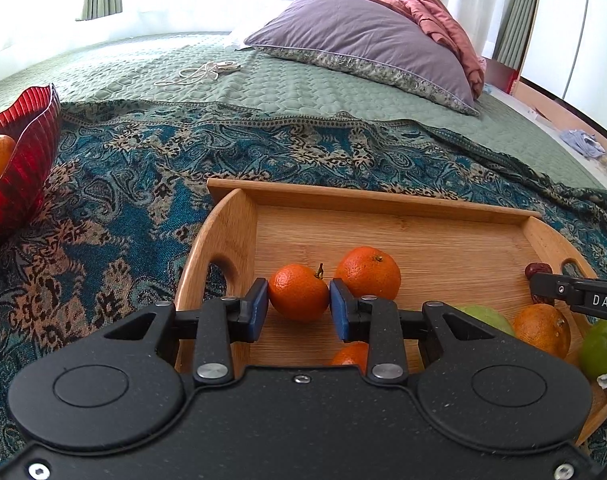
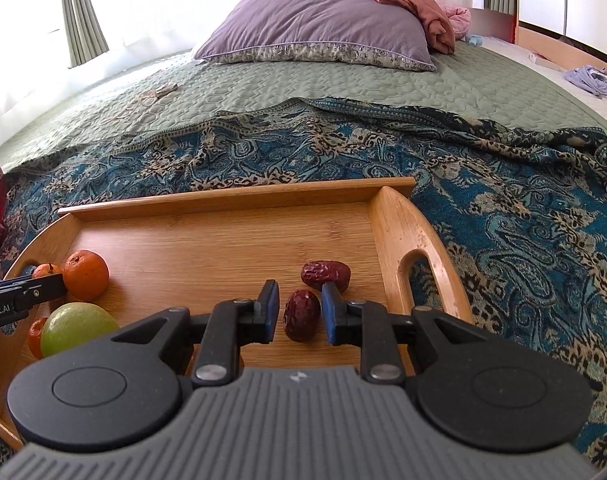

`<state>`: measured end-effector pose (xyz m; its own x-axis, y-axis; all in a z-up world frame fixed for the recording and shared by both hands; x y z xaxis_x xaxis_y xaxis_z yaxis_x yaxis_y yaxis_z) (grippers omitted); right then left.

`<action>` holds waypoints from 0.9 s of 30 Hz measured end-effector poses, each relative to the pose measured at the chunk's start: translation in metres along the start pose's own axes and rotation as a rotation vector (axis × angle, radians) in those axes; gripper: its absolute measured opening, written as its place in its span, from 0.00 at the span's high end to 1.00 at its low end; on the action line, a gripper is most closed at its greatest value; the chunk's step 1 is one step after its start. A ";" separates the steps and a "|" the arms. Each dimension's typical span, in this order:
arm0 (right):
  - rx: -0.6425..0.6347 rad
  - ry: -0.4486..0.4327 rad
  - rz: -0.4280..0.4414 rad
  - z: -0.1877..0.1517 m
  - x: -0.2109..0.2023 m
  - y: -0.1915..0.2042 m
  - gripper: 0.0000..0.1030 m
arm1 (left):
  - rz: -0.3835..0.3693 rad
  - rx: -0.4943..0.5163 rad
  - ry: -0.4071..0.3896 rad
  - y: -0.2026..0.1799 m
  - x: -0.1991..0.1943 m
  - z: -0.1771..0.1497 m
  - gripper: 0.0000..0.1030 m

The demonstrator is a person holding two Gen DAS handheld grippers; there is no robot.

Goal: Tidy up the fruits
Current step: 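Carry the tangerine and date onto the tray while both grippers open to release, then withdraw both open grippers back from the tray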

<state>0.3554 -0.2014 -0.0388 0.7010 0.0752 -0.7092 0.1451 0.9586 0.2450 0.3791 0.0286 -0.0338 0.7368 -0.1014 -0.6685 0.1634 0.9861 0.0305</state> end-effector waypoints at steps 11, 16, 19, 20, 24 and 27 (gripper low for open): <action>0.000 -0.049 0.039 0.006 -0.018 0.004 0.55 | -0.011 0.002 -0.033 -0.002 -0.020 0.000 0.46; -0.027 -0.093 0.046 0.007 -0.033 0.007 0.43 | -0.007 0.031 -0.068 -0.007 -0.041 0.001 0.28; -0.054 -0.131 0.050 0.008 -0.046 0.010 0.34 | -0.010 0.027 -0.090 -0.010 -0.055 0.001 0.21; -0.058 -0.141 0.054 0.007 -0.050 0.010 0.32 | -0.010 0.027 -0.095 -0.011 -0.059 0.000 0.19; -0.060 -0.181 0.070 0.007 -0.065 0.009 0.22 | -0.014 0.026 -0.102 -0.015 -0.073 -0.004 0.13; -0.048 -0.215 0.082 0.006 -0.076 0.007 0.12 | -0.015 0.028 -0.120 -0.018 -0.085 -0.008 0.08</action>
<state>0.3067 -0.2024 0.0205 0.8425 0.0976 -0.5297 0.0519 0.9642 0.2601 0.3083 0.0209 0.0166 0.8070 -0.1328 -0.5754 0.1918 0.9805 0.0427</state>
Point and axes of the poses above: each gripper's, at about its wrist camera, not at the fingertips, and x roughly the way its jaws point, y to its left, z to its top, the point moved 10 cm from there along x, roughly the way its jaws point, and after that the axes turned 11 degrees about x, right-handed, at the moved point
